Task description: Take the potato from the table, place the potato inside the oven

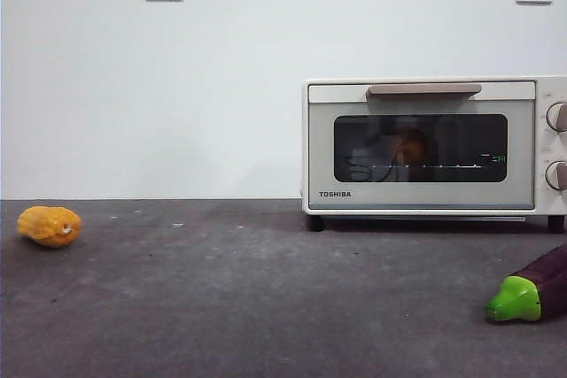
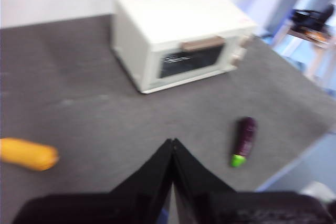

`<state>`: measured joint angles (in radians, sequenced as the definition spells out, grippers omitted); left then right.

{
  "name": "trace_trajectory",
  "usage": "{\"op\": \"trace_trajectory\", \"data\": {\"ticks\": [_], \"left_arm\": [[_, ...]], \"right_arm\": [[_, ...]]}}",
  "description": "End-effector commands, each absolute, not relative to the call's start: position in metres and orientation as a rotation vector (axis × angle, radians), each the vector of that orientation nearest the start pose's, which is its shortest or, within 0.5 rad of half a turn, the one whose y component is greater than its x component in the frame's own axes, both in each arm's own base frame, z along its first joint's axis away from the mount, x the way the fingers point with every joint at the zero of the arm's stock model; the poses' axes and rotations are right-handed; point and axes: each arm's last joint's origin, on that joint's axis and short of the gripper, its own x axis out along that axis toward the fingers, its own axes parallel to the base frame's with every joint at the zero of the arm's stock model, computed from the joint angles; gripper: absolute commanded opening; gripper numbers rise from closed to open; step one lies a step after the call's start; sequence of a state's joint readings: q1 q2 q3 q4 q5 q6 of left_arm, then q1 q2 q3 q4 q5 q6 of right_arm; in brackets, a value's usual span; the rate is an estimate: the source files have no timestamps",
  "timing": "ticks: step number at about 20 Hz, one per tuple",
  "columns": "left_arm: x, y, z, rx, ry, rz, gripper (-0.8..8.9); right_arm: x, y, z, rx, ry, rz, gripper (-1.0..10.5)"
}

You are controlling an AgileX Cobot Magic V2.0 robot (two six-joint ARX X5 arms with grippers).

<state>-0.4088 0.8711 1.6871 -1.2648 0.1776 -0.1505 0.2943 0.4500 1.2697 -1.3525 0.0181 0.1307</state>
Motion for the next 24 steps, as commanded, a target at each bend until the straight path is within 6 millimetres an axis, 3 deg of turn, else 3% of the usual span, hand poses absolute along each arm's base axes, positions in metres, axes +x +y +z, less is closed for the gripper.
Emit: {"op": "trace_trajectory", "data": {"ticks": [1,6,15,16,20,24], "left_arm": [[0.04,-0.022,0.48,-0.097,0.5,-0.492,-0.04],[0.044,-0.023,0.48,-0.099,0.519,-0.488,-0.04],[0.092,-0.039,0.473,-0.047,0.631,-0.434,-0.04],[0.095,-0.036,0.475,0.053,0.575,-0.42,-0.04],[0.099,-0.025,0.482,0.14,0.291,-0.358,-0.04],[0.102,-0.019,0.453,0.154,0.097,-0.284,-0.04]], "right_arm": [[-0.013,-0.004,0.388,0.031,0.554,0.236,0.0],[-0.012,-0.004,0.388,0.031,0.554,0.236,0.0],[-0.012,-0.004,0.388,0.031,0.554,0.236,0.0],[-0.012,-0.004,0.388,0.031,0.554,0.236,0.0],[-0.012,-0.004,0.388,0.031,0.554,0.236,0.0],[-0.012,-0.004,0.388,0.031,0.555,0.236,0.0]]}}
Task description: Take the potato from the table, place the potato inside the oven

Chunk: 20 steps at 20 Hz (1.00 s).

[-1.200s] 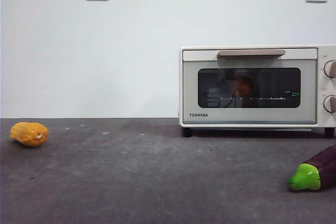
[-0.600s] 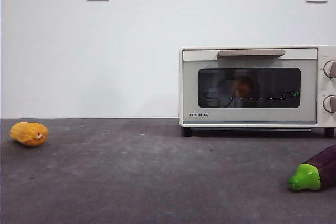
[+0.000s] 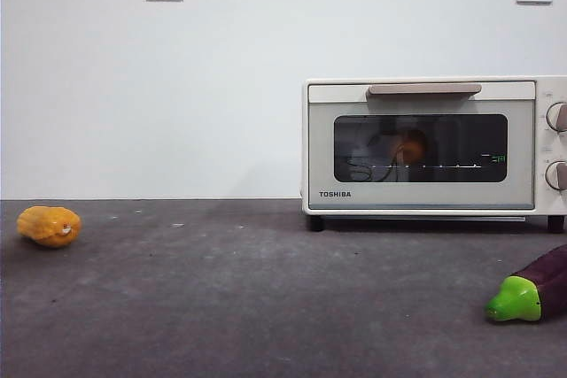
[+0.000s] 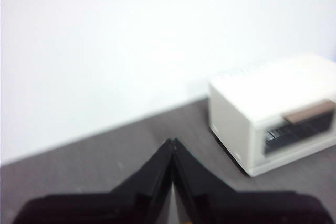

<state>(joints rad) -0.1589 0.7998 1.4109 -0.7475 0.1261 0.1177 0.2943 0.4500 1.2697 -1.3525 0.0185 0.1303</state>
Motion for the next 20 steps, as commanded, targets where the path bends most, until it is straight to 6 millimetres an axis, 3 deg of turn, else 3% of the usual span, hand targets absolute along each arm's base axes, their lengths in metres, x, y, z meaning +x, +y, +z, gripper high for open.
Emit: {"op": "trace_trajectory", "data": {"ticks": [1,6,9,12,15,20], "left_arm": [[0.104,-0.018,0.438,0.179,0.078,-0.278,-0.04],[0.112,-0.013,0.336,0.2,0.008,-0.225,-0.04],[0.107,-0.009,0.27,0.163,-0.03,-0.18,-0.04],[0.098,-0.003,0.219,0.116,-0.021,-0.126,-0.04],[0.095,0.001,0.187,0.022,0.017,-0.083,-0.04],[0.097,0.002,0.168,0.013,0.058,-0.076,-0.04]], "right_arm": [[-0.012,-0.004,0.388,0.031,0.555,0.237,0.0],[-0.012,-0.004,0.388,0.031,0.555,0.236,0.0],[-0.012,-0.004,0.388,0.031,0.555,0.236,0.0],[-0.012,-0.004,0.388,0.031,0.555,0.236,0.0],[-0.012,-0.004,0.388,0.031,0.555,0.236,0.0],[-0.012,-0.004,0.388,0.031,0.555,0.236,0.0]]}}
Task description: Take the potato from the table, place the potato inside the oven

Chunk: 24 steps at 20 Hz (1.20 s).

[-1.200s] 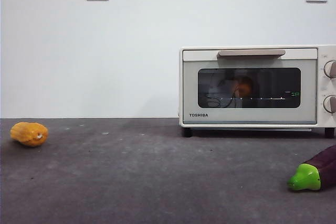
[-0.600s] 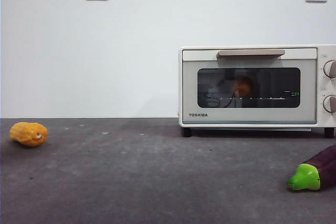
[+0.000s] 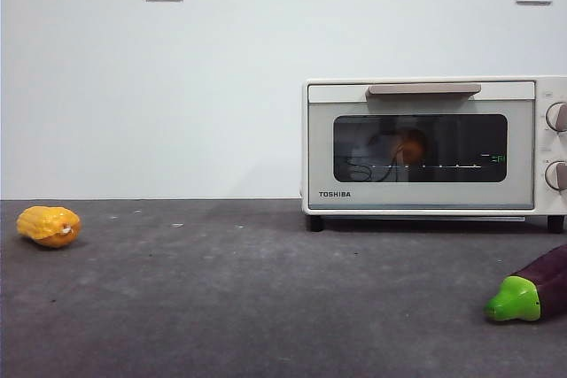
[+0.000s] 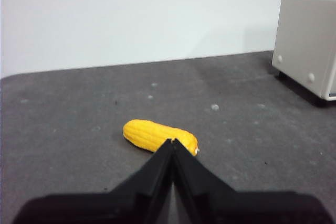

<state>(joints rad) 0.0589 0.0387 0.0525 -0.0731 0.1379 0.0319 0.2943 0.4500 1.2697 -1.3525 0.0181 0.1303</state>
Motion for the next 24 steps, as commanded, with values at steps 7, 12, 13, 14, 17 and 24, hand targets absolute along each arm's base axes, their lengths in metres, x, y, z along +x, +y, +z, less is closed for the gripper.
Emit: {"op": "trace_trajectory", "data": {"ticks": [7,12,13,14,17,24], "left_arm": [[0.098,0.002,0.159,0.023,0.076,-0.073,-0.04],[0.098,0.002,0.159,0.027,0.075,0.002,-0.04],[0.098,0.002,0.159,0.028,0.07,0.014,-0.04],[0.098,0.002,0.16,0.028,0.065,0.019,-0.04],[0.097,0.001,0.156,0.028,0.099,0.01,-0.04],[0.096,-0.001,0.149,0.028,0.169,-0.009,-0.04]], "right_arm": [[-0.012,-0.004,0.388,0.031,0.555,0.237,0.0],[-0.012,-0.004,0.388,0.031,0.555,0.236,0.0],[-0.012,-0.004,0.388,0.031,0.555,0.236,0.0],[-0.012,-0.004,0.388,0.031,0.555,0.237,0.0],[-0.012,-0.004,0.388,0.031,0.555,0.236,0.0],[-0.012,-0.004,0.388,0.031,0.555,0.236,0.0]]}}
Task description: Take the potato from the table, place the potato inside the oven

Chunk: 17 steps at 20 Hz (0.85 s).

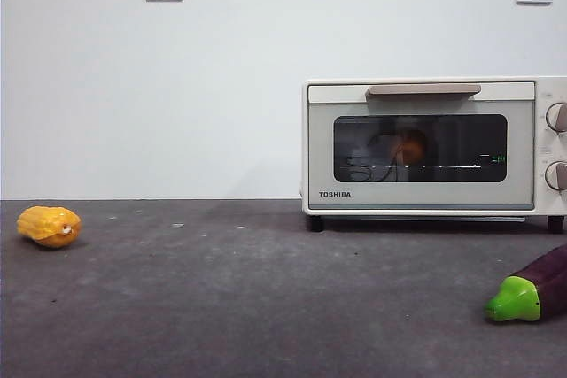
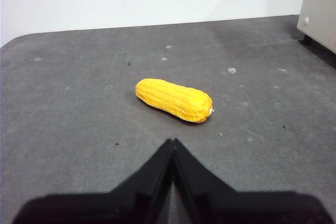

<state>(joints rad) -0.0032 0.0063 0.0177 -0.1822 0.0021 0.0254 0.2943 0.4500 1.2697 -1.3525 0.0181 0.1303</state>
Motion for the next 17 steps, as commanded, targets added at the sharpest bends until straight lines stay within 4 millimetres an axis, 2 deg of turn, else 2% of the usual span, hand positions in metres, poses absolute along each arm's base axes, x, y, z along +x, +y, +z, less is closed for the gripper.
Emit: {"op": "trace_trajectory", "data": {"ticks": [1,16,17], "left_arm": [[0.0962,-0.0006,0.1499,0.03,0.163,-0.009,-0.04],[0.0967,-0.0005,0.1491,0.029,0.174,-0.008,-0.04],[0.0967,-0.0005,0.1491,0.029,0.174,-0.008,-0.04]], "right_arm": [[-0.0123,-0.0043,0.3883,0.031,0.555,0.236,0.0],[-0.0123,-0.0043,0.3883,0.031,0.555,0.236,0.0],[-0.0114,-0.005,0.3895,-0.038,0.53,0.22,0.0]]}}
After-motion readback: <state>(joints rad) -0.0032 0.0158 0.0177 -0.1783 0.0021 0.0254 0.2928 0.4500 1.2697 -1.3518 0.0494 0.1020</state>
